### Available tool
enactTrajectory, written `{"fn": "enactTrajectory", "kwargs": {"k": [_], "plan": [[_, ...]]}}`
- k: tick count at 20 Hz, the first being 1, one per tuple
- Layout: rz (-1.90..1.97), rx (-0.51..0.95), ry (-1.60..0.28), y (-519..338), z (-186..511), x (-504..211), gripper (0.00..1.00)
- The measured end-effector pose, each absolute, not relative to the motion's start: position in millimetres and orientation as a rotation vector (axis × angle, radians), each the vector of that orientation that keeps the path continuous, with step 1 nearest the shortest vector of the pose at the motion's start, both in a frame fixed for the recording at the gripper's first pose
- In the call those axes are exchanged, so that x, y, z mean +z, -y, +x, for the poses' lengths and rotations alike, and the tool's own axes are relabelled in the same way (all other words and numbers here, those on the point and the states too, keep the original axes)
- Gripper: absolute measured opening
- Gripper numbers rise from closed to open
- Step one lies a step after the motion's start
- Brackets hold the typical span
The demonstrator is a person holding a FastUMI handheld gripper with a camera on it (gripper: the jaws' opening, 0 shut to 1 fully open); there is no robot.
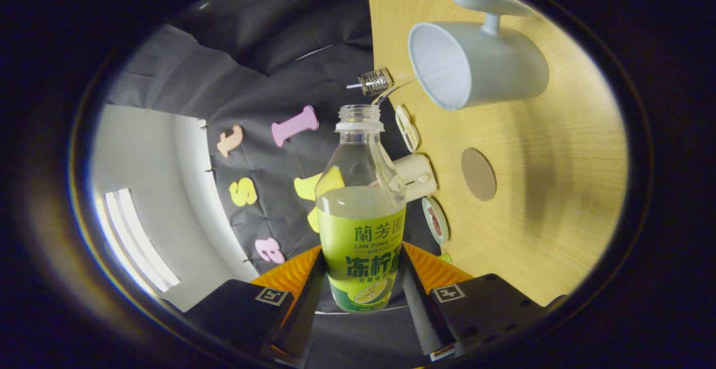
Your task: Take the bottle from table, then pour the juice into the cup, finally place the bottle on the coaster
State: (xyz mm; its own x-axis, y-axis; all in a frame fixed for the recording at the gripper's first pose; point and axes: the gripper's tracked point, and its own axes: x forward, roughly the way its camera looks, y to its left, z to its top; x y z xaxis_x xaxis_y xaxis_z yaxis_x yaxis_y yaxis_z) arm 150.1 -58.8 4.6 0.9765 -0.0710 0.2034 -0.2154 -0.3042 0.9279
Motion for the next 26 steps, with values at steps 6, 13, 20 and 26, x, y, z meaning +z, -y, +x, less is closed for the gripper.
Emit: {"fn": "enactTrajectory", "kwargs": {"k": [6, 13, 20, 26], "plan": [[1.906, 0.167, 0.220, 58, 153, 11, 0.78], [1.934, 0.172, 0.241, 63, 153, 15, 0.78], [1.980, 0.183, 0.260, 66, 153, 21, 0.78], [2.031, 0.174, 0.292, 78, 154, 27, 0.78]]}}
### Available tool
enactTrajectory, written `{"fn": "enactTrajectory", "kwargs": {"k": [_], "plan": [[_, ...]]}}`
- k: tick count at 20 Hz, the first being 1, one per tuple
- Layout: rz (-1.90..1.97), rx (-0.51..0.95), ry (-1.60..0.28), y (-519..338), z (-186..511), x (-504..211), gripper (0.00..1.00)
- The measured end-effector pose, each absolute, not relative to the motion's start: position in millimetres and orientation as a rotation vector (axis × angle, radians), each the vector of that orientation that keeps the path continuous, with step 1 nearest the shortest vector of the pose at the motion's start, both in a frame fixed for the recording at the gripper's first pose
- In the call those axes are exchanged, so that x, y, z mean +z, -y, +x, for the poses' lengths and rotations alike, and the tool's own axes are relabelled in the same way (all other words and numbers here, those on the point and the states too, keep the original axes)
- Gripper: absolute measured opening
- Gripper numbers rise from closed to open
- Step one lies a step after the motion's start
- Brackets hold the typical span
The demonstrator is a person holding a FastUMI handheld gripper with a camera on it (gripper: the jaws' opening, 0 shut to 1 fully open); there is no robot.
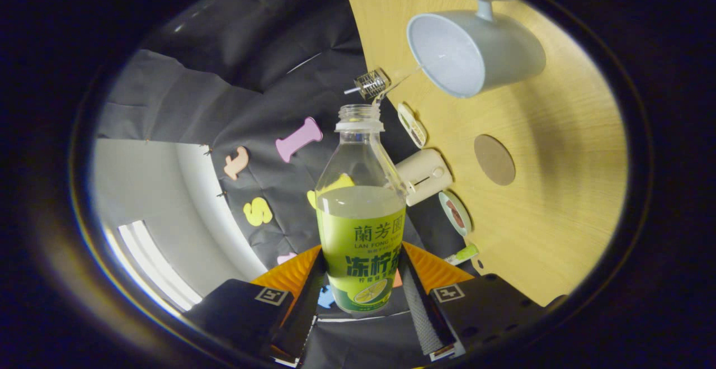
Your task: Take the bottle from table, then pour the juice into the cup, finally place the bottle on the coaster
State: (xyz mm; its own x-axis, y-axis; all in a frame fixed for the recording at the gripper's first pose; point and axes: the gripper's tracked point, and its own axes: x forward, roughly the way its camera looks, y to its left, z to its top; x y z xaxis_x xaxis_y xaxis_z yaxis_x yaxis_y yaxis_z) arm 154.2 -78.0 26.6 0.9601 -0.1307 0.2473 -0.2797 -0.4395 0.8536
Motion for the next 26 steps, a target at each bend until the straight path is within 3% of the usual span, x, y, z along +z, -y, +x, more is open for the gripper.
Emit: {"fn": "enactTrajectory", "kwargs": {"k": [26], "plan": [[2.178, 0.202, 0.367, 85, 144, 51, 0.78]]}}
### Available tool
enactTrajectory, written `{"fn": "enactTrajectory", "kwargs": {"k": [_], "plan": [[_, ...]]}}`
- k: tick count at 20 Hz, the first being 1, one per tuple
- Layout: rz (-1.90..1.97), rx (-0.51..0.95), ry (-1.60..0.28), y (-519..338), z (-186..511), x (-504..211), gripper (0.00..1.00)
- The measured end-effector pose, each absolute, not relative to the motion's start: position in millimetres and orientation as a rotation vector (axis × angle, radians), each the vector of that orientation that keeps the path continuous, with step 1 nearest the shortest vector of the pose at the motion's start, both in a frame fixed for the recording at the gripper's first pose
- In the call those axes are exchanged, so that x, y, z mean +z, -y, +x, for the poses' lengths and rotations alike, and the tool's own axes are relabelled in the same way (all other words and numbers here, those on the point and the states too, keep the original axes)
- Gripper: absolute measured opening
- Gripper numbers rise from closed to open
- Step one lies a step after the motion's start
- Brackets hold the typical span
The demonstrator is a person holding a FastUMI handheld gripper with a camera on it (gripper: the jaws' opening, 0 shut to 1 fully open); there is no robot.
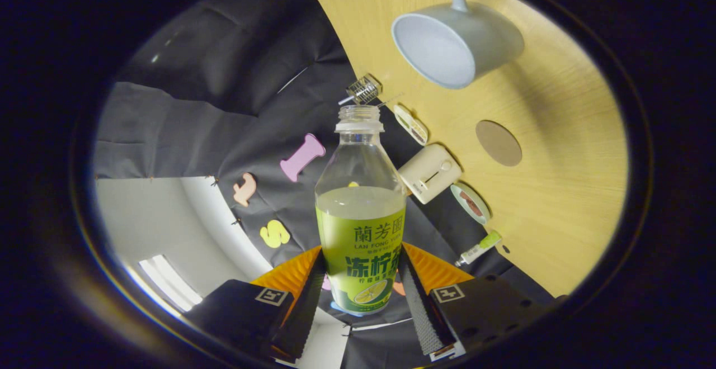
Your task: Take the bottle from table, then pour the juice into the cup, finally place the bottle on the coaster
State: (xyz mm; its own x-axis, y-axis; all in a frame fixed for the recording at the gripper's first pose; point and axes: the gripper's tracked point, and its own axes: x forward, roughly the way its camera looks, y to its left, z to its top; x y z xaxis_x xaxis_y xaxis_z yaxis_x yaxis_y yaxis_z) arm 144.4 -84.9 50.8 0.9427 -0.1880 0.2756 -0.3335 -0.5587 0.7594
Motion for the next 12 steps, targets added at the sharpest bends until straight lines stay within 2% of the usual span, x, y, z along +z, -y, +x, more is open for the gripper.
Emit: {"fn": "enactTrajectory", "kwargs": {"k": [7, 12], "plan": [[2.046, 0.167, 0.308, 76, 146, 46, 0.78], [1.838, 0.083, 0.194, 65, 140, 25, 0.78]]}}
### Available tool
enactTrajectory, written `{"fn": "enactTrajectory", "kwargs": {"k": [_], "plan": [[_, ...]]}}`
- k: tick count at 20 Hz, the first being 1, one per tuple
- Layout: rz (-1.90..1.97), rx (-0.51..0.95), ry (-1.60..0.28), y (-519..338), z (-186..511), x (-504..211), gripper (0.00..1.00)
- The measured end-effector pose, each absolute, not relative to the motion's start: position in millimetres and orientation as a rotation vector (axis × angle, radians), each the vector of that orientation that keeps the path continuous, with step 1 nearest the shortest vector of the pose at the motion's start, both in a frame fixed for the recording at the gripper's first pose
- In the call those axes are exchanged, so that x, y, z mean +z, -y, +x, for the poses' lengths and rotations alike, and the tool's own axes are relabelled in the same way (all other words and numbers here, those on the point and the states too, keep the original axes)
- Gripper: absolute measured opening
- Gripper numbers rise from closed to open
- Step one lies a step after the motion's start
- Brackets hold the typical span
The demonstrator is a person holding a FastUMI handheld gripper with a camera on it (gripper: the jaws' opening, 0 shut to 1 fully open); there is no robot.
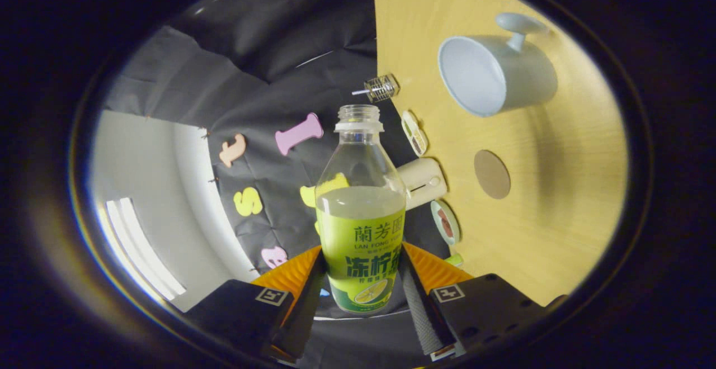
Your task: Take the bottle from table, then pour the juice into the cup, finally place the bottle on the coaster
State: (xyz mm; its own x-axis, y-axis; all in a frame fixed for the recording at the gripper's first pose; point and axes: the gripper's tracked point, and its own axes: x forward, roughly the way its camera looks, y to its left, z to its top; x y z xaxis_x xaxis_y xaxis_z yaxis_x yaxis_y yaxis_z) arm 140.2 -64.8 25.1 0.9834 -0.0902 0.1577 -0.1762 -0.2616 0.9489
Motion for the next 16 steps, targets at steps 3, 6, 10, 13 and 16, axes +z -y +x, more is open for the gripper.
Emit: {"fn": "enactTrajectory", "kwargs": {"k": [3, 6, 10, 13, 16], "plan": [[1.709, 0.039, 0.115, 59, 136, 9, 0.78], [1.585, 0.013, 0.088, 57, 124, -5, 0.78], [1.372, -0.032, 0.011, 52, 119, -24, 0.79], [1.171, -0.076, -0.057, 53, 113, -34, 0.79], [0.990, -0.106, -0.109, 52, 107, -41, 0.79]]}}
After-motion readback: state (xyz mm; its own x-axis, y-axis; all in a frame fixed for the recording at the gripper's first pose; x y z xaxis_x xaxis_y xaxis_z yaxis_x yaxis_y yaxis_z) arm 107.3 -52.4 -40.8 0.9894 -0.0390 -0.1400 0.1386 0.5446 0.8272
